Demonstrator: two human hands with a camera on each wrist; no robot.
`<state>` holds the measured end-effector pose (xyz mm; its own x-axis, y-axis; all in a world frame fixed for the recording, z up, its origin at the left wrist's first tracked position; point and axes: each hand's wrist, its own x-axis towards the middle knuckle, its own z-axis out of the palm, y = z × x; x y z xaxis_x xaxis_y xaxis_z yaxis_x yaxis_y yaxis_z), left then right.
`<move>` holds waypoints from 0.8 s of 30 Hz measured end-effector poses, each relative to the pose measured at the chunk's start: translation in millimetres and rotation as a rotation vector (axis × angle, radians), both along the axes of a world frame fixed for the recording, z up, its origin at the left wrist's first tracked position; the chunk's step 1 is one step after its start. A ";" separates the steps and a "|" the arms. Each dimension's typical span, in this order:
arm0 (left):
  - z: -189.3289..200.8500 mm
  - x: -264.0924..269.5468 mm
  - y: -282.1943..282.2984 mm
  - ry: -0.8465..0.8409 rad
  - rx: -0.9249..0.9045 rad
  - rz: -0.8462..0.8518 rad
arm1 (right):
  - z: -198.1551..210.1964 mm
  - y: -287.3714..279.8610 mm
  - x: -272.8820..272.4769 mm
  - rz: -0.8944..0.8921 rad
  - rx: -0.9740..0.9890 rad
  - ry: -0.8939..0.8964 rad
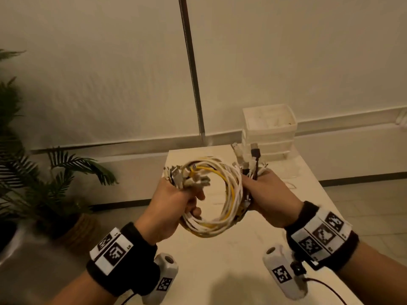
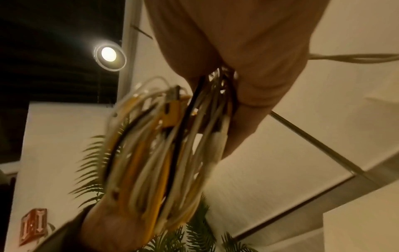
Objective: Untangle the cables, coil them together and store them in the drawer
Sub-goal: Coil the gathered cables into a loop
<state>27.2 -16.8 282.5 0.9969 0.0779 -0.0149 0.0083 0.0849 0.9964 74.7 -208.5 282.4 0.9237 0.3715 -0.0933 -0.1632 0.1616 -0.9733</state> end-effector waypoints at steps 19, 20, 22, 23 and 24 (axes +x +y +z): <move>-37.8 3.5 -20.6 -0.330 0.089 0.177 | 40.6 -20.3 19.0 0.502 -0.852 -0.531; -36.9 2.6 -22.8 -0.325 0.115 0.198 | 42.2 -18.9 20.4 0.530 -0.844 -0.498; -34.6 2.0 -26.4 -0.298 0.141 0.243 | 46.5 -16.4 26.3 0.587 -0.826 -0.364; -33.8 1.9 -27.9 -0.286 0.140 0.246 | 49.1 -15.5 28.7 0.614 -0.794 -0.270; -33.4 1.8 -29.2 -0.284 0.138 0.231 | 48.7 -15.2 31.8 0.655 -0.747 -0.196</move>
